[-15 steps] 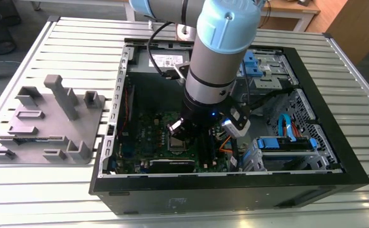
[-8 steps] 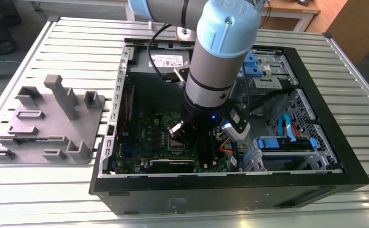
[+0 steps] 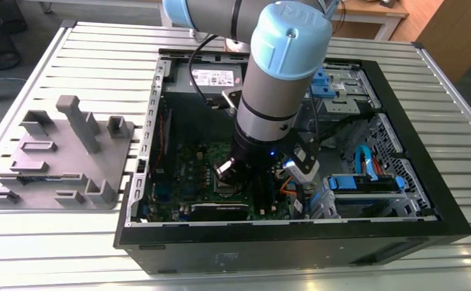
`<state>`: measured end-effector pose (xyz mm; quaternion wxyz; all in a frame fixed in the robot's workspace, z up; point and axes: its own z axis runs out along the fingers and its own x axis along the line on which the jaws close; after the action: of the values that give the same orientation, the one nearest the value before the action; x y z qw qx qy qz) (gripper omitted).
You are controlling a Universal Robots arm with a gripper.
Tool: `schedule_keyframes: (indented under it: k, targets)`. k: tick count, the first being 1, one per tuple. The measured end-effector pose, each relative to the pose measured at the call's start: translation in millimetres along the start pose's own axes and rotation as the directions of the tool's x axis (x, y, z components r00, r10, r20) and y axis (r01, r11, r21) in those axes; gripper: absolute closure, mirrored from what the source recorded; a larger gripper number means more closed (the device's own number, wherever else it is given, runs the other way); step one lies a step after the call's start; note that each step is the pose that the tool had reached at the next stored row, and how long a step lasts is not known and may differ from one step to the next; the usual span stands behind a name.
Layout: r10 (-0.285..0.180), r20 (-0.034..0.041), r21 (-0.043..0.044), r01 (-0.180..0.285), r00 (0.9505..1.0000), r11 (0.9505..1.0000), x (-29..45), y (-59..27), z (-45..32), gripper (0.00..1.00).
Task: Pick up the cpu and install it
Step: 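Install the first cpu locking lever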
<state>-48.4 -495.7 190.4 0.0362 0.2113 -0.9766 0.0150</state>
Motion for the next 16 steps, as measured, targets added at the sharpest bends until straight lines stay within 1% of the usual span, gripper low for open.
schedule_keyframes:
  k: [7,16]
  targets:
    - [0.000,0.0006,0.0004,0.000,1.0000,1.0000,0.1,-0.7,1.9,0.89]
    - [0.000,0.0011,0.0002,0.000,1.0000,1.0000,-2.9,-2.2,3.7,0.89]
